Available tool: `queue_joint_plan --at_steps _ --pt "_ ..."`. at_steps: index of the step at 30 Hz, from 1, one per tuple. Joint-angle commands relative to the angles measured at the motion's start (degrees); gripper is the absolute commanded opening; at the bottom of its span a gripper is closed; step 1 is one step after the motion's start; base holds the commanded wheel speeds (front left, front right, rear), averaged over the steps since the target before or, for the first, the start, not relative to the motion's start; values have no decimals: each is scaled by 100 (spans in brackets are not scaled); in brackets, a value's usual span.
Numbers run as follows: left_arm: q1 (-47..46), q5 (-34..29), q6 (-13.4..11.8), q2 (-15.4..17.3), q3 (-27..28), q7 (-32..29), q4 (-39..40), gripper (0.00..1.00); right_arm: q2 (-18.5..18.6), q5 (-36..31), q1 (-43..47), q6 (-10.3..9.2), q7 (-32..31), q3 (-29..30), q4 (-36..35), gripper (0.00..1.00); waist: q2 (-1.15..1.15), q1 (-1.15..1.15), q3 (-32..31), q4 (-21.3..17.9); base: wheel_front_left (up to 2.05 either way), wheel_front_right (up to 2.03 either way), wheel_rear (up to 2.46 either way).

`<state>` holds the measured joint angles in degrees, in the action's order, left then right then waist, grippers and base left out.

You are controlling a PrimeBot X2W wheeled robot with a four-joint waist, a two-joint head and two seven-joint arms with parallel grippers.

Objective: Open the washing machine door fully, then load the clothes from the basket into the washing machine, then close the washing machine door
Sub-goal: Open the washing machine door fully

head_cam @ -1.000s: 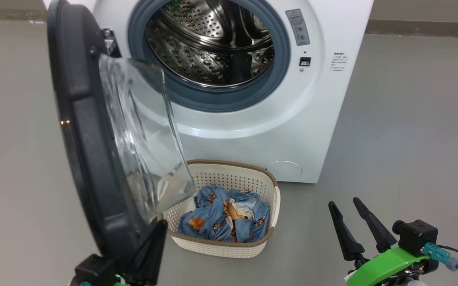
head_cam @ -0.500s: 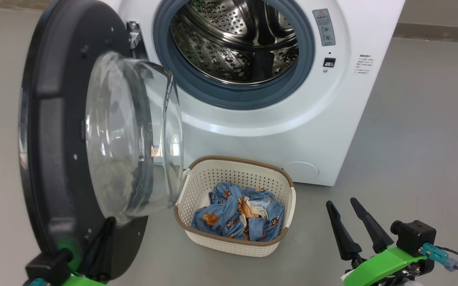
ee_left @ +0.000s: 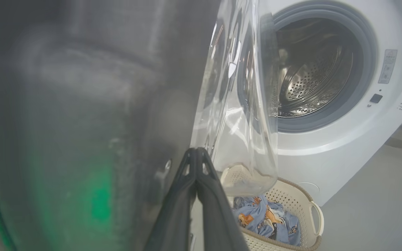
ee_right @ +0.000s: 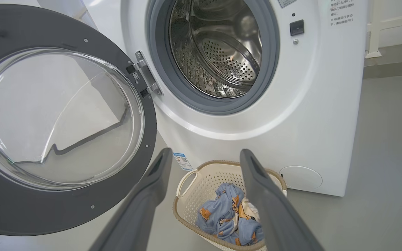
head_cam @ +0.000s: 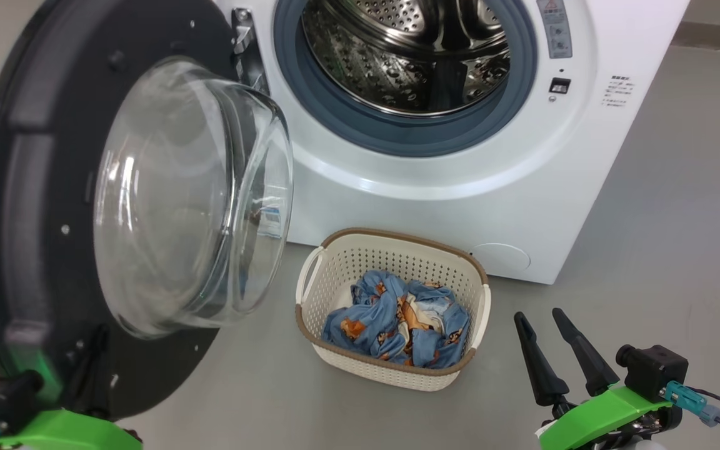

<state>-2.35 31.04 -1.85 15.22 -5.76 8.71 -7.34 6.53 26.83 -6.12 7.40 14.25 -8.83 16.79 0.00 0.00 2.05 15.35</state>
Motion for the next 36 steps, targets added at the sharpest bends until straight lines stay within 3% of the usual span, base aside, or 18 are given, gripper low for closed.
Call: queue_joint_plan --at_steps 1,17,27,36 --pt "-367 69 -104 301 396 27 86 0 -36 -65 -220 9 74 -122 -155 100 0 0 103 72 0 0 0" --pt "-1272 271 83 1262 1013 -80 -1046 0 -216 -228 -594 9 74 -67 -96 100 0 0 593 145 0 0 0" --pt "-2166 32 490 1877 776 -153 -2371 0 -274 -285 -807 9 74 -65 -60 100 0 0 820 131 0 0 0" --pt "-2828 -133 705 2048 467 -86 -3356 0 -303 -275 -892 9 74 -95 3 100 0 0 894 65 0 0 0"
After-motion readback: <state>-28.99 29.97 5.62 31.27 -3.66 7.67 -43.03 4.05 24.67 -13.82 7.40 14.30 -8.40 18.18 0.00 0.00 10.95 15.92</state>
